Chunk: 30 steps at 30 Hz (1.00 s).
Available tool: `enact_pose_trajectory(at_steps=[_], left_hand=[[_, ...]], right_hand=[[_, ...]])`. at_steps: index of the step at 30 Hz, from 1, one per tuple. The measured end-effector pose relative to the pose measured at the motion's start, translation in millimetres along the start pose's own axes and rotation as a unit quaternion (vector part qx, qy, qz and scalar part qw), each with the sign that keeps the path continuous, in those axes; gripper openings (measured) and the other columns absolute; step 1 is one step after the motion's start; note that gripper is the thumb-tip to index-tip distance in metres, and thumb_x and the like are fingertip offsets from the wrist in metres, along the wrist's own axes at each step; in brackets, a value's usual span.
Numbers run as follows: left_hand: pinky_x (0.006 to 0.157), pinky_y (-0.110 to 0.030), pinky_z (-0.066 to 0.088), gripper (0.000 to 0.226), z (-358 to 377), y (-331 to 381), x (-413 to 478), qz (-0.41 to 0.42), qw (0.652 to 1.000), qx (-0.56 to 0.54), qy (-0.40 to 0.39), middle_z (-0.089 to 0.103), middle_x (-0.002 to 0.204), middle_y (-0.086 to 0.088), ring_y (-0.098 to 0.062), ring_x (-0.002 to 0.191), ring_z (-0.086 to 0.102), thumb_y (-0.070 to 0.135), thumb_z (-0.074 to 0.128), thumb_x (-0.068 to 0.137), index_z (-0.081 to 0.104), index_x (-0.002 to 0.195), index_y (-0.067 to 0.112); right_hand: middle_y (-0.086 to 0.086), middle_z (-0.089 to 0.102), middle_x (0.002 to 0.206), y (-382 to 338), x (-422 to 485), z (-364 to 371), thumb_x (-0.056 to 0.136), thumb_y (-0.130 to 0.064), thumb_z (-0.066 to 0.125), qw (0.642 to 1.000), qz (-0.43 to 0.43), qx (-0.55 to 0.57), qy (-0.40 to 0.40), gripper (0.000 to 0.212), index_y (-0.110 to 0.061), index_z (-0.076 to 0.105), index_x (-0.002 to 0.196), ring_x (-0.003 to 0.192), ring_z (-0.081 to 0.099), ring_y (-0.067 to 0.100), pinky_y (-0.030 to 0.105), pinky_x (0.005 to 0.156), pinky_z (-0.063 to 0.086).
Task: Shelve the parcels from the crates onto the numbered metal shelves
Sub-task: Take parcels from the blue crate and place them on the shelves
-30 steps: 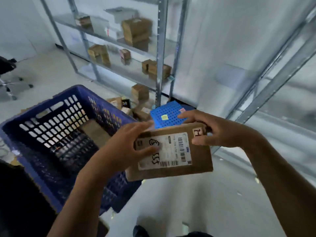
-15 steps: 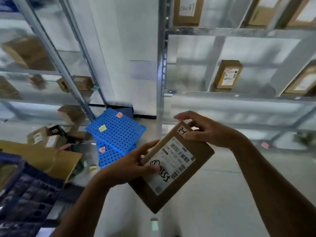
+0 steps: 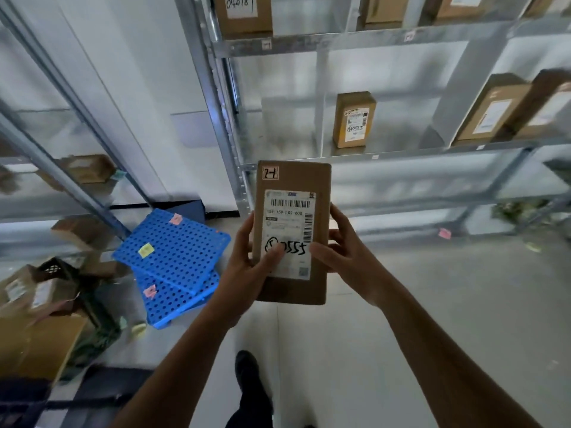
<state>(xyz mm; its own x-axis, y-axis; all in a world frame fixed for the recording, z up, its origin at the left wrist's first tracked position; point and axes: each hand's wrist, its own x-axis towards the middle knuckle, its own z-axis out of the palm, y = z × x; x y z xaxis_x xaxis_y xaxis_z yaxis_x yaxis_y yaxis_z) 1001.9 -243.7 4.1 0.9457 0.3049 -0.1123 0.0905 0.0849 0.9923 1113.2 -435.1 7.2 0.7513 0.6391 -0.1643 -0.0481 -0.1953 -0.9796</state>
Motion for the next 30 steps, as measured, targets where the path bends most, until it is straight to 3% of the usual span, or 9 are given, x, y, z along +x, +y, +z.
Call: enact_pose_trajectory(at_steps=[6, 10, 13, 16, 18, 21, 25, 30], left_hand=[[0.079, -0.035, 0.063, 0.091, -21, -3, 67, 0.020, 0.999, -0.014, 0.024, 0.065, 0.121, 0.023, -0.011, 0.113, 0.069, 0.069, 0.080, 0.071, 0.031, 0.147, 0.059], [0.078, -0.034, 0.063, 0.081, -45, -3, 122, 0.025, 0.999, -0.018, 0.018, 0.062, 0.131, 0.011, -0.010, 0.113, 0.069, 0.057, 0.076, 0.080, 0.030, 0.147, 0.061], [0.076, -0.027, 0.062, 0.073, -64, -1, 163, 0.039, 0.999, -0.013, 0.009, 0.064, 0.126, 0.021, -0.005, 0.113, 0.068, 0.050, 0.074, 0.085, 0.032, 0.144, 0.065], [0.076, -0.023, 0.061, 0.071, -83, 1, 201, 0.041, 0.999, 0.010, -0.002, 0.062, 0.125, 0.028, -0.003, 0.115, 0.066, 0.052, 0.071, 0.083, 0.033, 0.140, 0.070], [0.082, -0.031, 0.063, 0.076, -95, 3, 225, 0.035, 0.997, 0.069, 0.012, 0.055, 0.138, 0.019, -0.010, 0.123, 0.061, 0.061, 0.068, 0.081, 0.030, 0.147, 0.063], [0.105, -0.045, 0.052, 0.086, -111, 5, 259, 0.020, 0.972, 0.228, 0.055, 0.038, 0.157, 0.009, -0.014, 0.140, 0.043, 0.074, 0.057, 0.080, 0.026, 0.156, 0.048], [0.122, -0.047, 0.027, 0.087, -130, 1, 306, 0.065, 0.908, 0.403, 0.095, 0.028, 0.165, 0.012, -0.017, 0.155, 0.020, 0.080, 0.046, 0.084, 0.024, 0.158, 0.040], [0.125, -0.043, 0.012, 0.094, -128, -10, 366, 0.050, 0.867, 0.486, 0.101, 0.023, 0.168, 0.009, -0.018, 0.158, 0.007, 0.081, 0.040, 0.083, 0.022, 0.160, 0.031]], right_hand=[[-0.032, 0.065, 0.115, 3, 66, 7, 0.064, -0.078, 0.082, 0.998, 0.016, -0.052, -0.006, 0.111, -0.062, 0.018, 0.153, 0.108, 0.071, 0.002, 0.041, 0.088, 0.065], [-0.017, 0.061, 0.129, -9, 124, 8, 0.065, -0.065, 0.085, 0.997, 0.046, -0.060, -0.011, 0.116, -0.054, 0.016, 0.158, 0.112, 0.069, 0.018, 0.043, 0.085, 0.066], [-0.013, 0.060, 0.134, -18, 167, 8, 0.065, -0.058, 0.087, 0.996, 0.058, -0.065, -0.010, 0.115, -0.050, 0.019, 0.158, 0.117, 0.067, 0.019, 0.043, 0.084, 0.066], [-0.018, 0.059, 0.133, -20, 209, 8, 0.067, -0.054, 0.090, 0.996, 0.052, -0.072, -0.001, 0.111, -0.053, 0.021, 0.154, 0.117, 0.065, 0.013, 0.034, 0.081, 0.064], [-0.020, 0.058, 0.134, -19, 236, 6, 0.067, -0.054, 0.091, 0.996, 0.050, -0.068, 0.002, 0.110, -0.053, 0.022, 0.152, 0.119, 0.064, 0.013, 0.031, 0.083, 0.063], [-0.011, 0.058, 0.140, -13, 278, -4, 0.066, -0.047, 0.093, 0.998, 0.053, -0.035, 0.015, 0.112, -0.042, 0.026, 0.156, 0.125, 0.064, 0.019, 0.045, 0.097, 0.061], [-0.008, 0.059, 0.139, -1, 343, -27, 0.062, -0.045, 0.096, 0.998, 0.056, -0.015, 0.020, 0.117, -0.034, 0.028, 0.157, 0.122, 0.066, 0.014, 0.038, 0.091, 0.063], [-0.010, 0.064, 0.135, 20, 431, -57, 0.060, -0.053, 0.091, 0.998, 0.043, -0.050, -0.001, 0.110, -0.028, 0.035, 0.152, 0.119, 0.067, 0.008, 0.031, 0.088, 0.063]])
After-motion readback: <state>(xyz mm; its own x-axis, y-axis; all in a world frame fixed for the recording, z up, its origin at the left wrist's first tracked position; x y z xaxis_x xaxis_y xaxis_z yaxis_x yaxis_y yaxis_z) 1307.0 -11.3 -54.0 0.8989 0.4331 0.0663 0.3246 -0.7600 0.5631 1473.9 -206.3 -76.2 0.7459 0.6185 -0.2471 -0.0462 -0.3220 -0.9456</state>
